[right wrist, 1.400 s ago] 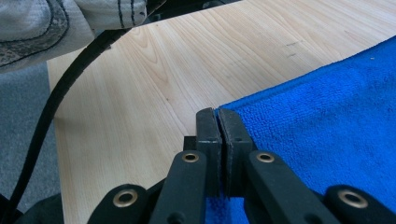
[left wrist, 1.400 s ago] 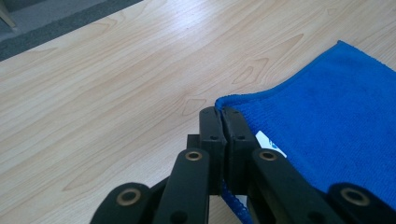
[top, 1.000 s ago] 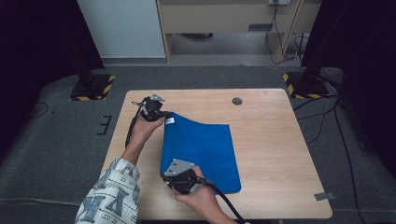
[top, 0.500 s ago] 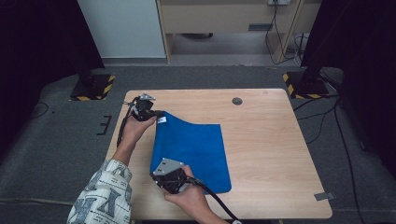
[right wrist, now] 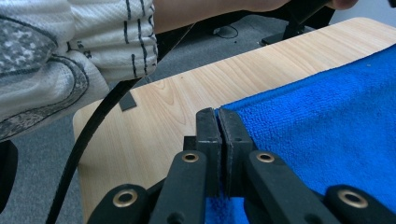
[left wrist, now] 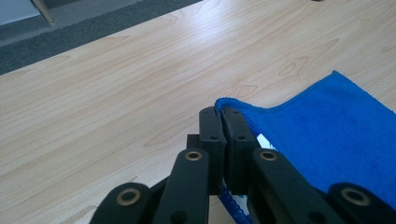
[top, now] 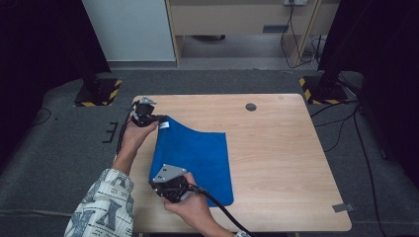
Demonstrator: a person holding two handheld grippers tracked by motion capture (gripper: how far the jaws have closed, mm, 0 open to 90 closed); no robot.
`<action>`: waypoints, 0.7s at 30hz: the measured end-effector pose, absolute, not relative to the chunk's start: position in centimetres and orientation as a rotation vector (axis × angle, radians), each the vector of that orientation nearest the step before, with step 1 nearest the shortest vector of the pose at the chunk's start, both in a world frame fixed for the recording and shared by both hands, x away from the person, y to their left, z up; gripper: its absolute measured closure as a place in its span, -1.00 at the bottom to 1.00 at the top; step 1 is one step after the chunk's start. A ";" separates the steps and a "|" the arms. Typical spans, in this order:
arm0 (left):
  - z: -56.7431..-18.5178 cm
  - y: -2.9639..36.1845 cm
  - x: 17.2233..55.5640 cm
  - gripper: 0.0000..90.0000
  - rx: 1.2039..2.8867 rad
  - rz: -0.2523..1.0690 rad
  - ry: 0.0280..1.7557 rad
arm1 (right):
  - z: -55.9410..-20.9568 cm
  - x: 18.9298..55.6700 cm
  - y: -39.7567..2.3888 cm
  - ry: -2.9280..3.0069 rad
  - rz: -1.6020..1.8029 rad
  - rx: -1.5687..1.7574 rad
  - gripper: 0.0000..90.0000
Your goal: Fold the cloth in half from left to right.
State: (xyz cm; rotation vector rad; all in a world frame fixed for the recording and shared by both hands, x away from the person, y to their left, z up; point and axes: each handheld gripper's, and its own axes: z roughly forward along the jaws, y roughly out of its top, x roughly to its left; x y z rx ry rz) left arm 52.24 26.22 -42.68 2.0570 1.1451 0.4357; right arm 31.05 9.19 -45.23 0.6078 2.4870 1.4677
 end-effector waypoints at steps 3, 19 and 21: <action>-42.9 25.4 52.5 0.95 2.058 0.429 1.146 | -45.1 31.1 8.4 2.475 1.463 0.613 0.96; -45.2 18.4 53.7 0.95 2.117 0.380 1.077 | -47.0 31.4 1.8 2.457 1.442 0.742 0.96; -45.4 18.0 53.8 0.95 2.115 0.370 1.077 | -47.1 31.4 1.6 2.453 1.443 0.746 0.96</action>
